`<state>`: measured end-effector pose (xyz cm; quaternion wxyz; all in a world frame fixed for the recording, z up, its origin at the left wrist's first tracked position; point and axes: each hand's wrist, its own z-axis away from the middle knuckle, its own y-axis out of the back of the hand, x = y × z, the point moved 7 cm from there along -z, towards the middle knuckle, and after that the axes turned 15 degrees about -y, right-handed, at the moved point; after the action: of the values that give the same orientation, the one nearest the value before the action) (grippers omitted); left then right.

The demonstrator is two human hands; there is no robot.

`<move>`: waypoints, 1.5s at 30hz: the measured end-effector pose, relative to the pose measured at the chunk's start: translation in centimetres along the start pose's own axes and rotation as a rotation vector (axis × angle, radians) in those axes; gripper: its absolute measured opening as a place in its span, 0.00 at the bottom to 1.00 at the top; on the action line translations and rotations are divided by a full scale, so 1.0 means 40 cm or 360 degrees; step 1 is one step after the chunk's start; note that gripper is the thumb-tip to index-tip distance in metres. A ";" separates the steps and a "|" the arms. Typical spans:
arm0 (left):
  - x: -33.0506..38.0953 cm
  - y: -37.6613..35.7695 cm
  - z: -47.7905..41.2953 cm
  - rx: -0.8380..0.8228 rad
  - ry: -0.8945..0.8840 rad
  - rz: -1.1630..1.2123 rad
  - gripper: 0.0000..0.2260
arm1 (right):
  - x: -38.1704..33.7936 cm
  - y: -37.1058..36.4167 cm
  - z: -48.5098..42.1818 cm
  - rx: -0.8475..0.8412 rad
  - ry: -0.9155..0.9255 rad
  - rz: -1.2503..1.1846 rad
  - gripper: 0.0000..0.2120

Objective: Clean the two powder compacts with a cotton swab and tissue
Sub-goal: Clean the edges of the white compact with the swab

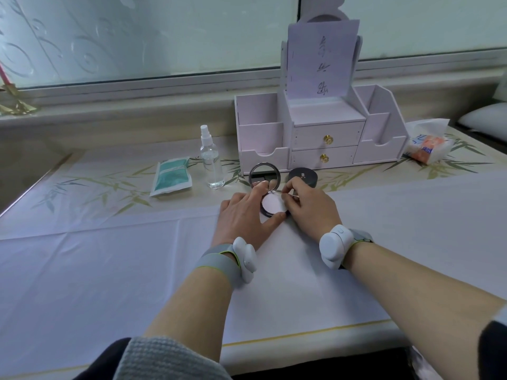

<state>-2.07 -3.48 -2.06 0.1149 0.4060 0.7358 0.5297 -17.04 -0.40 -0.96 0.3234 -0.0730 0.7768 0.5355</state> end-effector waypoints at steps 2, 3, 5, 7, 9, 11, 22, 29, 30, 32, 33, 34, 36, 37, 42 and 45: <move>-0.001 0.000 -0.001 0.0003 0.0000 0.0002 0.33 | 0.000 0.000 0.001 0.0001 0.0014 0.0005 0.04; -0.001 0.000 0.000 0.0003 0.0001 0.0003 0.33 | 0.000 -0.001 0.001 0.0003 0.0016 0.0012 0.04; -0.001 0.000 0.000 0.0001 0.0006 0.0003 0.33 | -0.001 -0.002 0.001 0.0007 0.0020 0.0028 0.03; 0.000 0.000 0.000 0.0002 0.0007 0.0005 0.33 | -0.002 -0.001 0.001 0.0019 0.0021 0.0033 0.03; 0.001 0.002 0.001 0.0007 0.0005 0.0015 0.32 | -0.001 0.000 0.000 0.0032 0.0016 0.0029 0.03; 0.001 0.003 0.001 0.0004 0.0003 0.0021 0.32 | 0.001 0.000 0.001 0.0041 0.0007 0.0025 0.04; 0.000 0.003 0.001 0.0004 0.0011 0.0022 0.32 | -0.003 0.002 0.005 0.0022 0.0022 0.0011 0.03; 0.002 0.004 0.001 0.0006 0.0014 0.0013 0.31 | 0.005 0.004 0.003 0.0052 -0.0029 -0.0066 0.02; 0.001 0.004 0.001 0.0008 0.0016 0.0013 0.31 | 0.006 0.005 0.003 0.0060 -0.0038 -0.0065 0.02; -0.001 0.002 0.002 0.0016 0.0014 0.0015 0.31 | 0.008 0.007 0.004 0.0072 -0.0053 -0.0061 0.02; -0.001 0.002 0.002 0.0021 0.0010 0.0018 0.31 | 0.010 0.009 0.004 0.0080 -0.0058 -0.0062 0.02; -0.001 0.001 0.002 0.0023 0.0007 0.0022 0.31 | 0.012 0.011 0.004 0.0086 -0.0064 -0.0065 0.02; -0.002 0.000 0.001 0.0020 0.0007 0.0027 0.31 | 0.015 0.012 0.006 0.0092 -0.0072 -0.0073 0.02; -0.003 0.000 0.000 0.0017 0.0010 0.0026 0.31 | 0.016 0.013 0.007 0.0093 -0.0073 -0.0075 0.02; -0.005 -0.001 0.000 0.0018 0.0010 0.0019 0.31 | 0.020 0.015 0.008 0.0089 -0.0110 -0.0075 0.02; -0.006 -0.001 0.001 0.0020 0.0018 0.0018 0.31 | 0.023 0.016 0.010 0.0093 -0.0131 -0.0074 0.02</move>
<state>-1.92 -3.63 -2.18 0.1053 0.4079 0.7375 0.5279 -17.89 0.42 -1.06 0.3695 -0.0595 0.7762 0.5074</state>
